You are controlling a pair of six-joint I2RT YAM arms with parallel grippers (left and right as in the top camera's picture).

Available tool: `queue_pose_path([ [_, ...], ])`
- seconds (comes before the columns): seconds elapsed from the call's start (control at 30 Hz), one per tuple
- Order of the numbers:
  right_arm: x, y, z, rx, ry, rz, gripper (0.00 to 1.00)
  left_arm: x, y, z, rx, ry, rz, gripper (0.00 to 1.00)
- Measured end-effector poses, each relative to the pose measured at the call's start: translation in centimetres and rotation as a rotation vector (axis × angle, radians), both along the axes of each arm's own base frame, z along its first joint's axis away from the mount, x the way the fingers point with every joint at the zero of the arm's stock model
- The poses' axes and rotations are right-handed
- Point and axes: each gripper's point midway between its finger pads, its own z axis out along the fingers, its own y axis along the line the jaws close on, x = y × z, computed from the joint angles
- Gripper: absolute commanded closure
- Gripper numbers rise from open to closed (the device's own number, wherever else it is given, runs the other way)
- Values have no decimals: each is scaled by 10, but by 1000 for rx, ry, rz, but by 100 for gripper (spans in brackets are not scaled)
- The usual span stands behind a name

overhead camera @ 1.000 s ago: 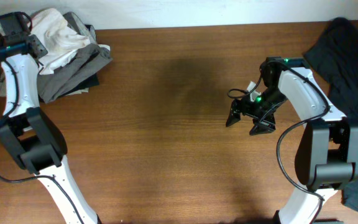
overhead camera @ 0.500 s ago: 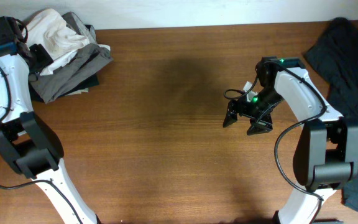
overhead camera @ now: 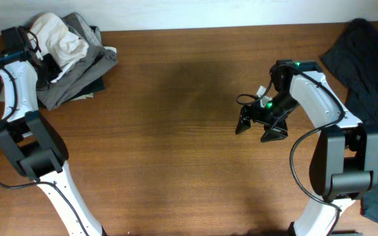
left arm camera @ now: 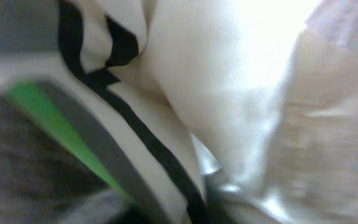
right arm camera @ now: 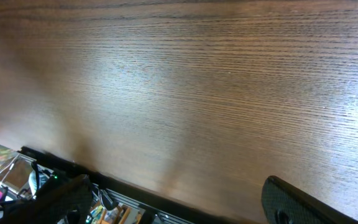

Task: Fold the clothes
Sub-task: 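Lower the shirt onto the grey clothes stack and open the left gripper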

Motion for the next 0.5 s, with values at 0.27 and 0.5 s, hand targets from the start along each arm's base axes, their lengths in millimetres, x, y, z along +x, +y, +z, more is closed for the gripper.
queue_pose_path([
  [0.27, 2, 0, -1, 1, -12, 1, 9, -17, -7, 32, -13, 18, 5, 99],
  [0.5, 3, 0, -1, 1, -13, 2, 9, -34, -25, 86, -69, -24, 1, 24],
])
